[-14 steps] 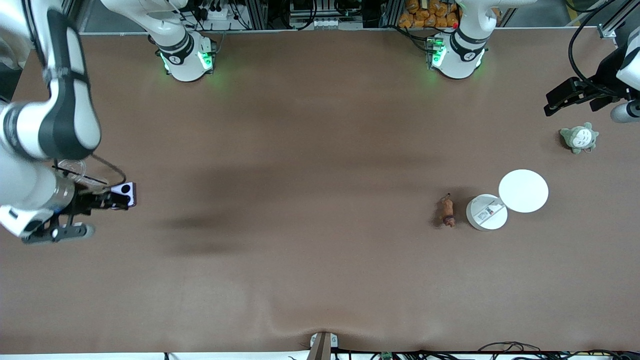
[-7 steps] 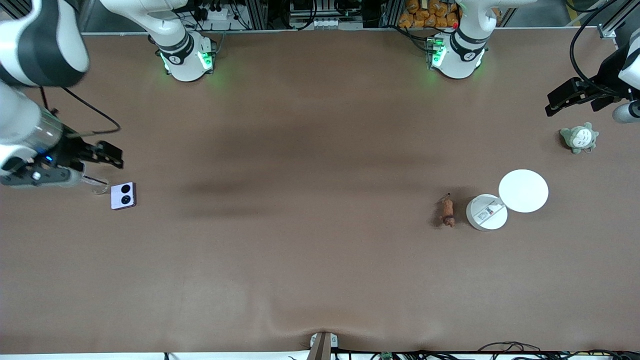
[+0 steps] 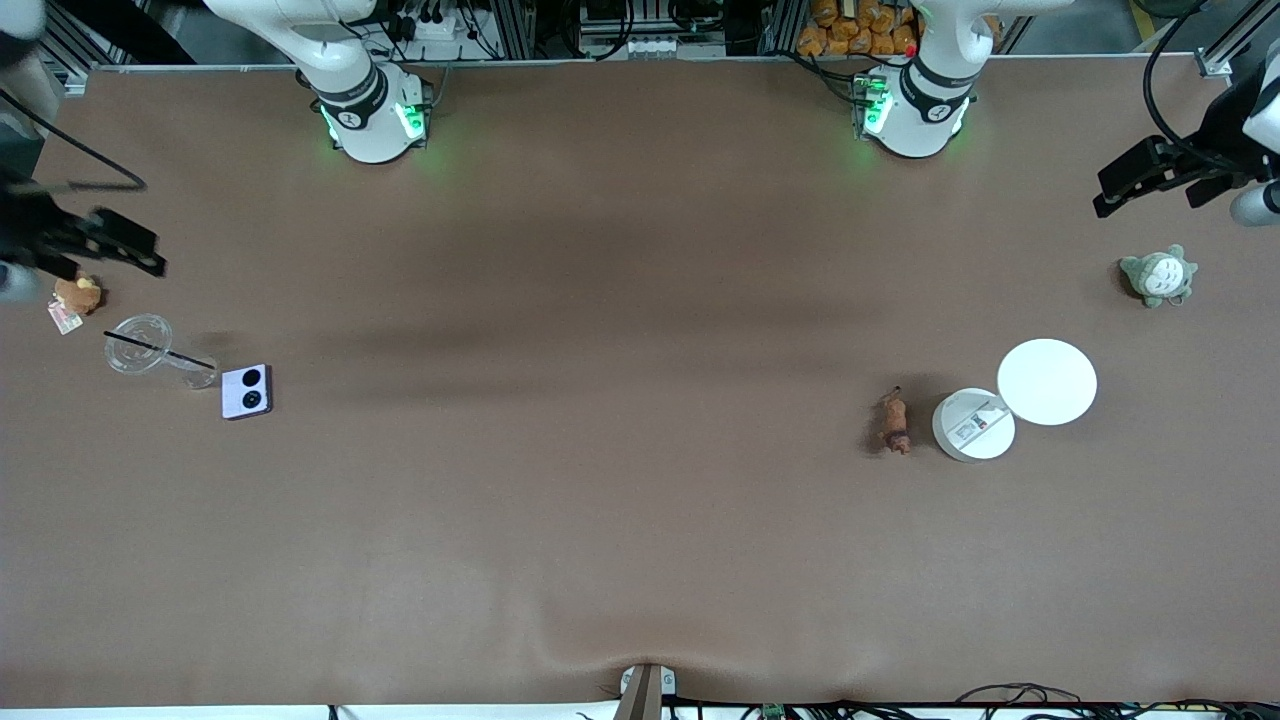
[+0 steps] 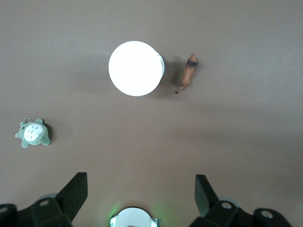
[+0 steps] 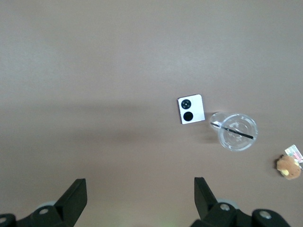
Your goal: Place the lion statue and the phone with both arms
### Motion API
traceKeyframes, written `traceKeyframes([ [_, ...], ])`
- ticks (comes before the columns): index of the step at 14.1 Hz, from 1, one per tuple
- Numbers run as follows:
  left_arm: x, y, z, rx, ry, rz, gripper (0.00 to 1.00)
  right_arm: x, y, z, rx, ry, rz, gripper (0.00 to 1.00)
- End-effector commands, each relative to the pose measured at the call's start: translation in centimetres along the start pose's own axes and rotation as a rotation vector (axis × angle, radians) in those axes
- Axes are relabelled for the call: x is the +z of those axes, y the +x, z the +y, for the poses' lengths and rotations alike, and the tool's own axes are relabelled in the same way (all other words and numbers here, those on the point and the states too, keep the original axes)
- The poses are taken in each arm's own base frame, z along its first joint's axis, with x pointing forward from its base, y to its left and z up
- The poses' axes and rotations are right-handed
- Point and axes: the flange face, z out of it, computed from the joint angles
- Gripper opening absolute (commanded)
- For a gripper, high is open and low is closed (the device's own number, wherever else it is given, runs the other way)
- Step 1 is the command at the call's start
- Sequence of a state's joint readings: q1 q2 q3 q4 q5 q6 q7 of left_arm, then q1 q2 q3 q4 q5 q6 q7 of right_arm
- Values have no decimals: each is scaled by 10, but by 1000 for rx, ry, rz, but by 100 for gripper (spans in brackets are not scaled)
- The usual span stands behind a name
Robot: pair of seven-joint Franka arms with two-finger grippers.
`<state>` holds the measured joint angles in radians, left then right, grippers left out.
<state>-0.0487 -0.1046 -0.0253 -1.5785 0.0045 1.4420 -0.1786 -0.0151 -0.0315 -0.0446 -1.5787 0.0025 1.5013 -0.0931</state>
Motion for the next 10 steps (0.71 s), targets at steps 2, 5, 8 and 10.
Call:
traceKeyframes([
  [2,0,-17,1,20,-10,-13,100,-17,-20,5,0,36,9,100],
  [5,0,-9,4,21,-11,-12,100,-22,-22,8,11,70,33,100],
  [8,-7,-7,0,10,-13,4,100,-22,-21,7,8,56,36,100],
  [10,-13,-9,-2,8,-14,5,100,-21,-21,9,11,49,32,100],
])
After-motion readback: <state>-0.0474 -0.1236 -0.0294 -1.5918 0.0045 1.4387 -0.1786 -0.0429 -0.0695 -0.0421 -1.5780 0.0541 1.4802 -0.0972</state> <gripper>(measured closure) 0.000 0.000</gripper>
